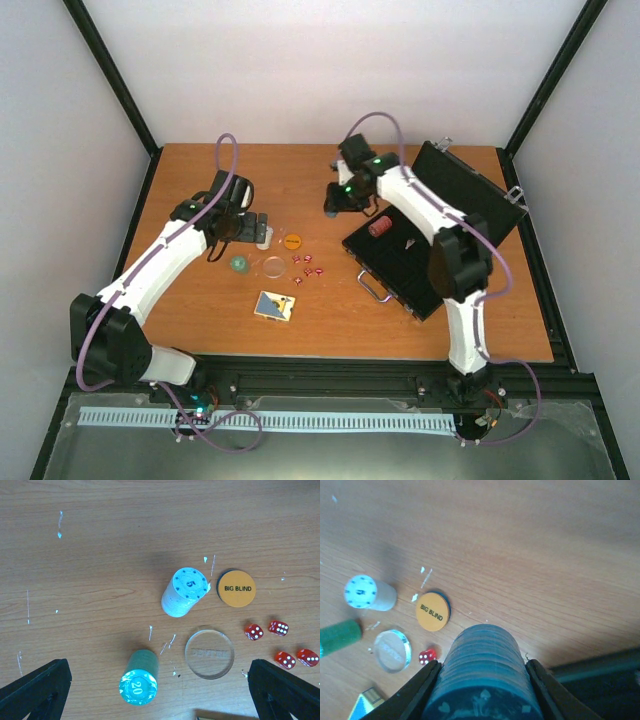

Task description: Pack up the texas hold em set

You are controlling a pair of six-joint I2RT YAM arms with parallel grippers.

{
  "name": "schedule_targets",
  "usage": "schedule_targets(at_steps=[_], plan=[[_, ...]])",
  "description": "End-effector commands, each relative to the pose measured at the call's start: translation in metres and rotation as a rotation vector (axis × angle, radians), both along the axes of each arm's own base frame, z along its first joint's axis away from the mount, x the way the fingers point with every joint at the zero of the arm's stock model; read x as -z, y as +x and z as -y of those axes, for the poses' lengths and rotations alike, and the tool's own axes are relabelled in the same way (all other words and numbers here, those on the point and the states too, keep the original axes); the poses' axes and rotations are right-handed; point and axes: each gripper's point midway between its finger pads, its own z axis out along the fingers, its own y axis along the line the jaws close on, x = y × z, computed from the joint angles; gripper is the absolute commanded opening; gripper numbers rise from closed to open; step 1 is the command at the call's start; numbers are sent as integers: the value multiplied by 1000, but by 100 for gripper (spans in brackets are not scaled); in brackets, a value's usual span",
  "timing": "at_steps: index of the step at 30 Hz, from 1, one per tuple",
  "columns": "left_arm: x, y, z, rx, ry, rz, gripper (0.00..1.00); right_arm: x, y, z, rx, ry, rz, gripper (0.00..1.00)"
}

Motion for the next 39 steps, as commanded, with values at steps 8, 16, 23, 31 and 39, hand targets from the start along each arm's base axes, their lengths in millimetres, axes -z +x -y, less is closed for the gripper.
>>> schedule_targets(at_steps=[8,16,23,31,39], plan=[[-6,2,6,11,-32,24,100,-9,-11,103,214,2,-33,28],[-1,2,4,6,-17,9,100,16,-27,110,235,30,-151,28],[3,1,3,1,-12,2,100,27,-47,123,267,55,-240,28],[5,3,5,-1,-17,-2,100,43,-53,126,282,60,-297,29],[6,1,3,0,-9,-3,100,59,-58,139,306,-17,-330,46]])
